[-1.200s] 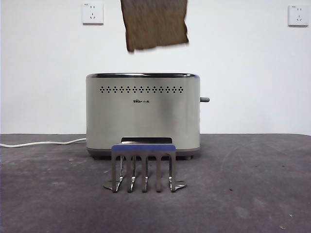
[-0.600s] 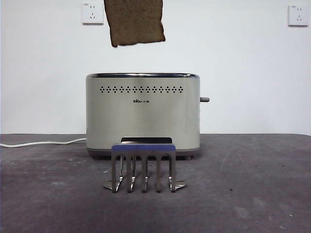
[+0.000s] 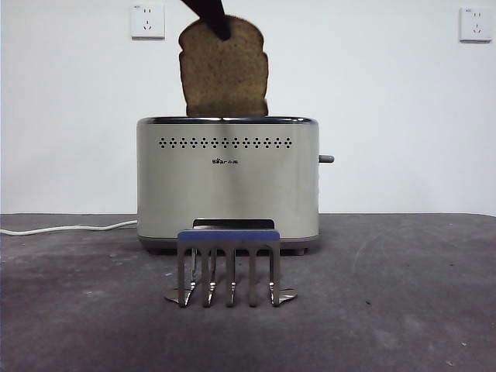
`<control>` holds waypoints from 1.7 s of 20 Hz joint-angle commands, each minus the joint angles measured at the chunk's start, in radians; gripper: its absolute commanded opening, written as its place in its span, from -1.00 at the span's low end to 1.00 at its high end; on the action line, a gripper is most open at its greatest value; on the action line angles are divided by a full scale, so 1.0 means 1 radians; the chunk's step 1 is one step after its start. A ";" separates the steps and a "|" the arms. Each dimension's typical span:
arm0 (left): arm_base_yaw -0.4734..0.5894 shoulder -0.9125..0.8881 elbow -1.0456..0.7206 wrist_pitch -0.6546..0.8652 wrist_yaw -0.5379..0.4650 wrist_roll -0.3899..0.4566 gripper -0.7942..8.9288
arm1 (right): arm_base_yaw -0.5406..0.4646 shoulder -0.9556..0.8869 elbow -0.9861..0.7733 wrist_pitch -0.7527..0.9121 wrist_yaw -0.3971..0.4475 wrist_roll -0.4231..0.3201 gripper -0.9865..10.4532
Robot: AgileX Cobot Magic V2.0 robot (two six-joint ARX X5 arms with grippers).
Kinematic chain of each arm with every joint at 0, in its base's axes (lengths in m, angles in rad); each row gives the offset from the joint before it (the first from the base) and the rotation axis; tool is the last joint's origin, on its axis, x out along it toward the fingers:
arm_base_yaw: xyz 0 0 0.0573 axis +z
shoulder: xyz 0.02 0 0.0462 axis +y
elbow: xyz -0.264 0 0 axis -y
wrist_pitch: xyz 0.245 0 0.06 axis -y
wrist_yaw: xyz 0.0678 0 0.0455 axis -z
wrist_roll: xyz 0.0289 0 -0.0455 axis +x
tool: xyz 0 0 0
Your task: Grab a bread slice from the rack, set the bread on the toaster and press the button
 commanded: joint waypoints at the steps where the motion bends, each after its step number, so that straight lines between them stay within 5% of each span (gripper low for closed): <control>1: 0.019 0.013 -0.004 0.007 0.012 0.009 -0.85 | 0.002 0.001 0.001 0.000 -0.001 -0.009 -0.85; 9: 0.065 0.094 -0.004 0.026 0.102 -0.002 -0.79 | 0.002 0.015 0.001 0.001 -0.001 -0.012 -0.85; 13: 0.070 0.104 -0.004 0.112 0.100 -0.063 0.01 | 0.002 0.042 0.001 0.002 -0.001 -0.016 -0.85; 20: 0.070 0.094 -0.004 0.156 0.074 -0.113 0.01 | 0.002 0.111 0.001 0.058 -0.002 -0.023 -0.85; 26: 0.070 0.000 -0.004 0.181 0.072 -0.302 0.01 | 0.002 0.235 0.001 0.233 -0.007 0.025 -0.85; 28: 0.070 -0.056 -0.004 0.158 0.074 -0.397 0.01 | 0.002 0.294 0.001 0.335 -0.080 0.064 -0.85; 34: 0.069 -0.243 -0.004 0.010 0.084 -0.647 0.01 | 0.004 0.509 0.001 0.748 -0.212 0.308 -0.85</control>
